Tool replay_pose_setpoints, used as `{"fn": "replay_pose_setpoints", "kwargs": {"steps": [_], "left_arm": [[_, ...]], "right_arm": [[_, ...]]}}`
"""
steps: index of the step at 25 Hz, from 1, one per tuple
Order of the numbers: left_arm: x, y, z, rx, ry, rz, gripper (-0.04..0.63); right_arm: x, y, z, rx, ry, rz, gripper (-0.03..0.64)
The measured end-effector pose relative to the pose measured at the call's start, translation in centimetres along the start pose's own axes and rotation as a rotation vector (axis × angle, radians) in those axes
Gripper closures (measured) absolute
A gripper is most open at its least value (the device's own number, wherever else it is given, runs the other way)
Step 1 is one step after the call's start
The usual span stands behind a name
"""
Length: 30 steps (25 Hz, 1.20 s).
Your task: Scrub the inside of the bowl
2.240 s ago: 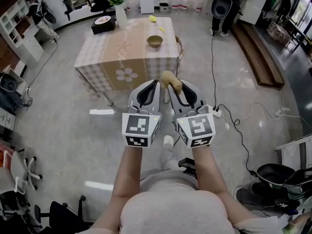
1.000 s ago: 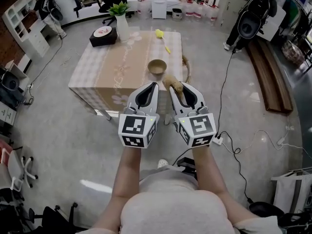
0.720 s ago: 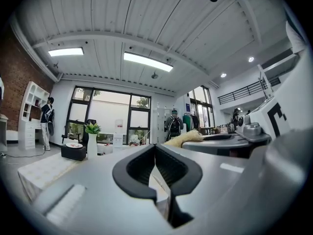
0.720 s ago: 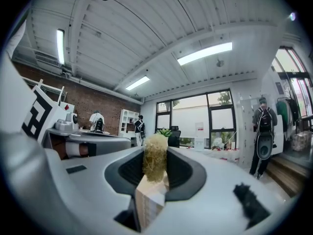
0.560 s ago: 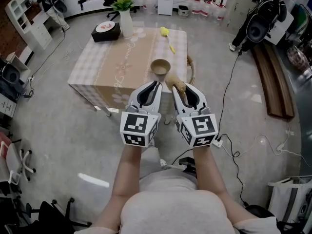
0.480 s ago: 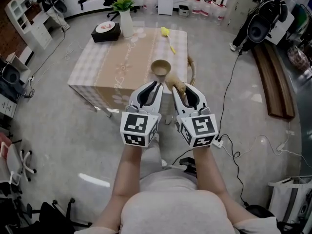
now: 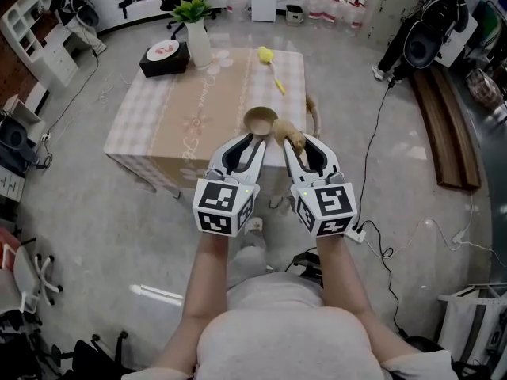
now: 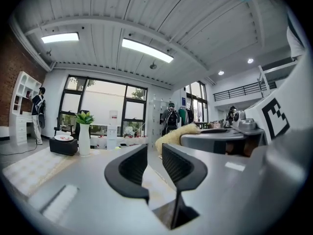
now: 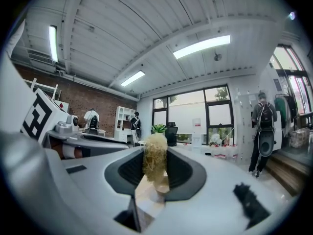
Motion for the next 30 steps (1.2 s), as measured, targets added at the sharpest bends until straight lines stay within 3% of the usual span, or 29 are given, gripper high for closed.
{"fn": "replay_pose_setpoints", "kwargs": {"steps": [5,9,15,21,25,30], "left_arm": [[1.8,2.1,2.9,0.08,0.078,0.049,0.414],[2.8,4.6,5.3,0.091,0.079,0.017,0.348],[4.5,6.7,8.7,0.175,0.103,-0.004,0.275],[6.6,7.8,11.3,0.276,0.139,-0.02,0.133],[8.2,9.0,12.8,0.315,0.177,-0.022,0.1],[10.6,9.3,14.6,0.42,0.244,0.036,0.104]], "right_arm": [[0.5,-1.5,3.3,0.011,0.021,0.005,0.514],[0.5,-2.7,6.3,0.007,0.037,0.003,0.514],[1.4,-4.7,10.0,0.023,0.087,0.014,0.514],[2.1,-6.1,12.8,0.044,0.112,0.033,0.514],[2.8,-6.9,14.5,0.054,0.133,0.037,0.514],[4.0,-8.0,16.0,0.081,0.155,0.056,0.514]]}}
Point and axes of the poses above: the fingertips, and each gripper's own axes: z forward along the fingers, y to its left, x out of its underside, the point moved 9 cm from there along -z, backward along the fingers, and after that the axes turned 12 degrees about z, right-handed, at the moved point
